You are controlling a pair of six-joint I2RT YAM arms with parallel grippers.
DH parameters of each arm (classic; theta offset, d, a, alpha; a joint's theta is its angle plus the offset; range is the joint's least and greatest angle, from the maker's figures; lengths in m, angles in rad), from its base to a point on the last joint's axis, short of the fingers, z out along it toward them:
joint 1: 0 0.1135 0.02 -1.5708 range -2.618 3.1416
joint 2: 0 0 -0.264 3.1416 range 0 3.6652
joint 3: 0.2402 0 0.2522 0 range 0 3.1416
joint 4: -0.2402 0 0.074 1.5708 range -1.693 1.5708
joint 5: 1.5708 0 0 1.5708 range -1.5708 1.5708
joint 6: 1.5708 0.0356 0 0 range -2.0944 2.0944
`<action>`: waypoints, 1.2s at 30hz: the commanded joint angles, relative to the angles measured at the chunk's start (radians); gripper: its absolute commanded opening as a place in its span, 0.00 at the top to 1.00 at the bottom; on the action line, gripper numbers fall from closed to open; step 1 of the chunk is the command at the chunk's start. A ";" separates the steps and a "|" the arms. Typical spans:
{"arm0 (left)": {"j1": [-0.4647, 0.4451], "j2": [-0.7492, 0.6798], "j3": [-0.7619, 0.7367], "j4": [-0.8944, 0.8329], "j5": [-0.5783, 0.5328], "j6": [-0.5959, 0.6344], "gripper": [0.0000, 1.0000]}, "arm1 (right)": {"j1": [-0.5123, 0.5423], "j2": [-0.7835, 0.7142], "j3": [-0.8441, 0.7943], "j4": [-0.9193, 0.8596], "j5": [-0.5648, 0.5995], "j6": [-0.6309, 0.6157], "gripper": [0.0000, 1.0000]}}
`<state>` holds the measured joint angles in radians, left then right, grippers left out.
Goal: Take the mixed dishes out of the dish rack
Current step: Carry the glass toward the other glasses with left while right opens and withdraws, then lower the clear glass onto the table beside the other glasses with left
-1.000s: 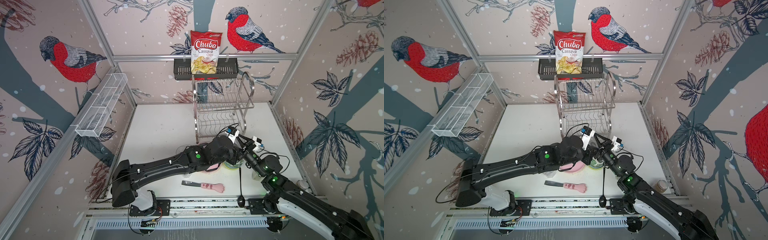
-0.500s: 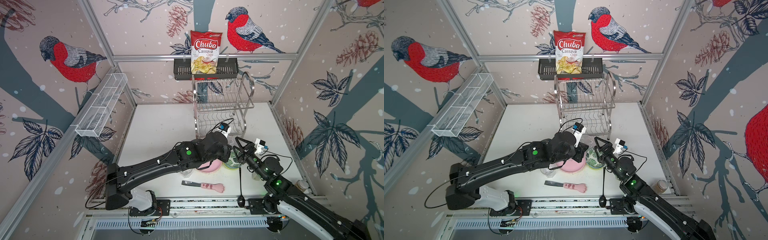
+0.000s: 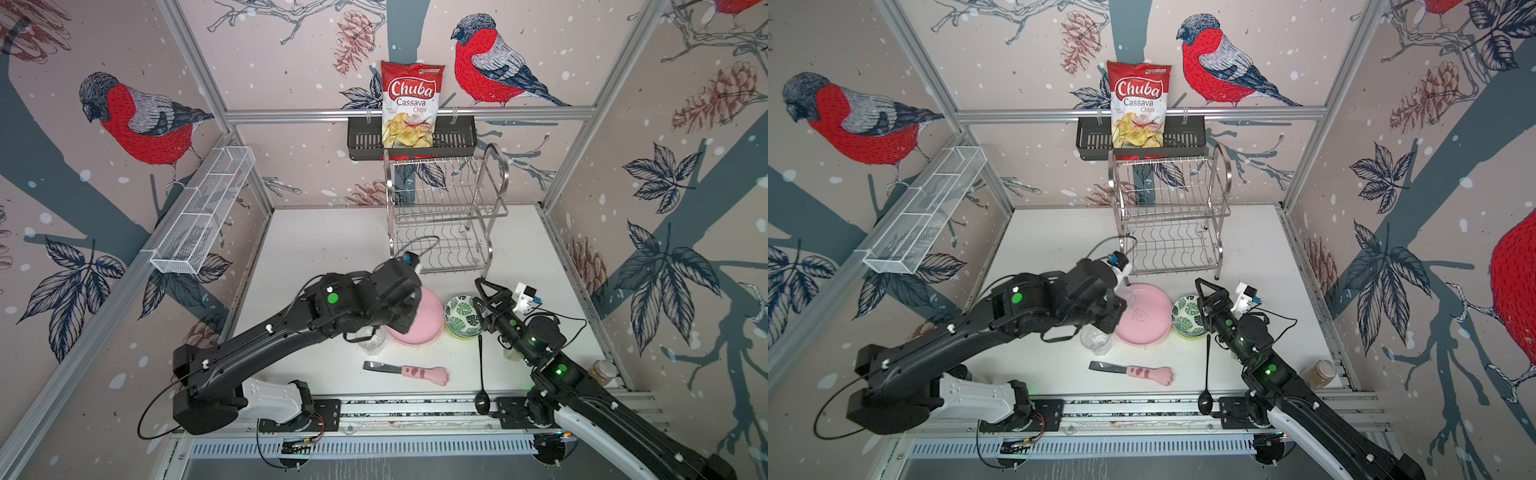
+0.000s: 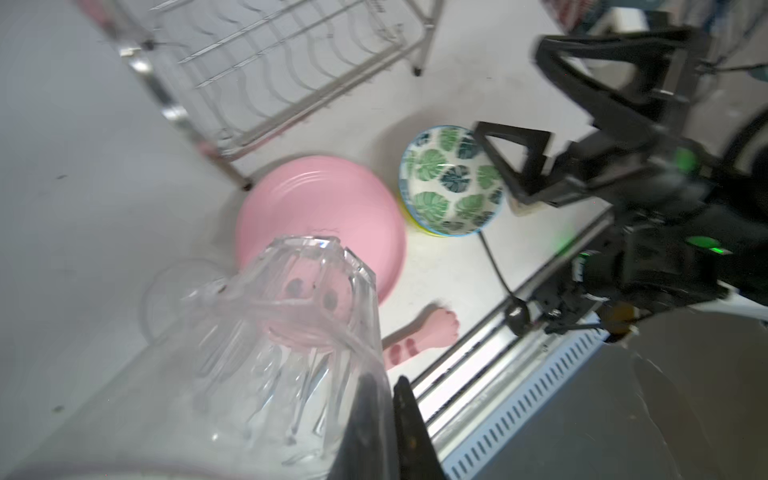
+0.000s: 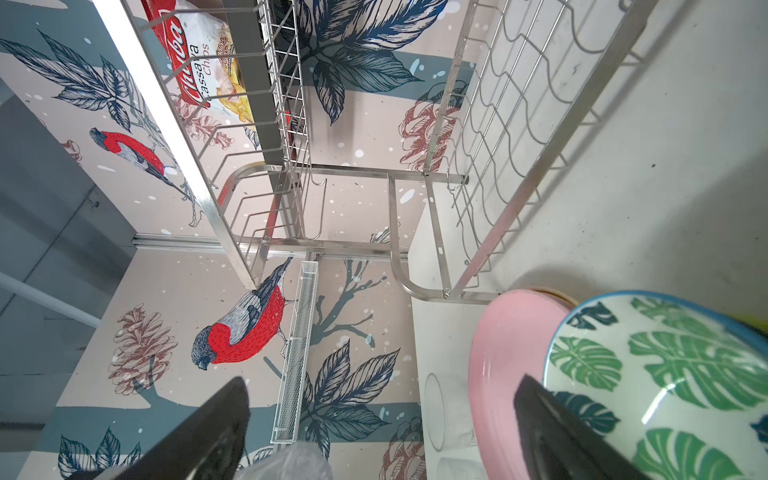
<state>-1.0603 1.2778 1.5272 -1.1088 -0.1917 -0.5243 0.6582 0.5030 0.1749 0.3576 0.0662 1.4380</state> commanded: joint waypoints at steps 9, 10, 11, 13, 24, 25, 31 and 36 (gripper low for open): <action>0.370 0.001 -0.064 -0.093 -0.053 0.149 1.00 | -0.015 -0.013 0.006 -0.005 -0.017 -0.038 0.01; 0.385 0.010 -0.068 -0.084 -0.049 0.153 1.00 | -0.016 -0.017 0.002 -0.007 -0.014 -0.038 0.01; 0.396 0.019 -0.070 -0.082 -0.048 0.154 1.00 | -0.020 -0.023 0.000 -0.009 -0.014 -0.038 0.01; 0.411 0.036 -0.070 -0.095 -0.045 0.139 1.00 | -0.029 -0.033 -0.002 -0.012 -0.016 -0.038 0.01; 0.413 -0.060 -0.301 -0.146 0.039 -0.005 1.00 | -0.097 -0.013 0.002 0.001 -0.065 -0.058 0.01; 0.413 -0.072 -0.334 -0.137 0.072 -0.015 1.00 | -0.102 0.001 0.002 0.015 -0.071 -0.058 0.01; 0.413 -0.097 -0.452 -0.119 0.160 -0.069 1.00 | -0.106 0.052 0.005 0.057 -0.107 -0.047 0.00; 0.413 -0.129 -0.569 -0.046 0.289 -0.097 1.00 | -0.106 0.041 0.004 0.045 -0.103 -0.041 0.01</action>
<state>-0.6495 1.1618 1.0008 -1.1976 0.0086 -0.5831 0.5533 0.5507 0.1738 0.3672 -0.0280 1.3933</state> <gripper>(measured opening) 0.101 0.994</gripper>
